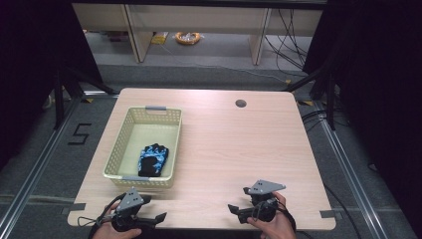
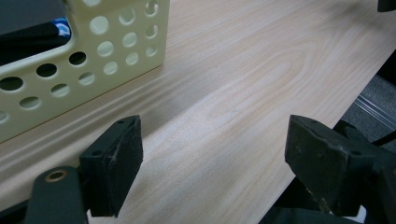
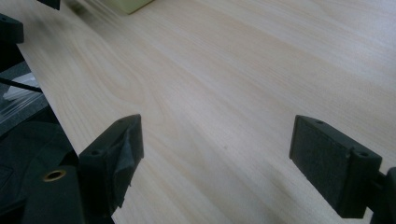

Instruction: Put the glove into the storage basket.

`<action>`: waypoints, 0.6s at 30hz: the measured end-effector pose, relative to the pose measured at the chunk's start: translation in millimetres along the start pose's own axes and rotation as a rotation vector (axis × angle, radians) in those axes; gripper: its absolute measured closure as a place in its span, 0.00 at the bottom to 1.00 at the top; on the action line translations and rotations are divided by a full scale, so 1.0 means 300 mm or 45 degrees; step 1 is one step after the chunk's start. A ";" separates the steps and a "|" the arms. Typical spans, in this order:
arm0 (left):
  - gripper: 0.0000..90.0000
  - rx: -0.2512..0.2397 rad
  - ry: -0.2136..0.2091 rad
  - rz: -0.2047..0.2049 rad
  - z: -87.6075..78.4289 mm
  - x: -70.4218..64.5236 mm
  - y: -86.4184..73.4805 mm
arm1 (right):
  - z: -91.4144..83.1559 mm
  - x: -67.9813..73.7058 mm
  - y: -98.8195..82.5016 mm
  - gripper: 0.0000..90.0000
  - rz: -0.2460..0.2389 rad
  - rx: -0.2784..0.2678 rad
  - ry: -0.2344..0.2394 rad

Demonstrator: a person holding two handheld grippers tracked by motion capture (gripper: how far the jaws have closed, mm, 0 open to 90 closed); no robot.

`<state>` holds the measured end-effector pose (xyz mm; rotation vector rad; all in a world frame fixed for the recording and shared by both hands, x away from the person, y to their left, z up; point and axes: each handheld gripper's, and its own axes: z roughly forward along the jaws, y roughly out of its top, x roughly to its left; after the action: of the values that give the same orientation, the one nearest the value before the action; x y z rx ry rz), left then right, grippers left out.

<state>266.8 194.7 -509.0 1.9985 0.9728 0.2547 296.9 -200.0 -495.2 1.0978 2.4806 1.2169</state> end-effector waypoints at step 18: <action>0.21 0.020 0.004 0.017 -0.001 0.014 0.000 | 0.009 -0.002 -0.013 0.20 -0.057 0.042 -0.026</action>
<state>269.3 197.9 -509.5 2.0198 0.9660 0.2585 296.5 -200.4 -499.9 1.0514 2.5042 1.1509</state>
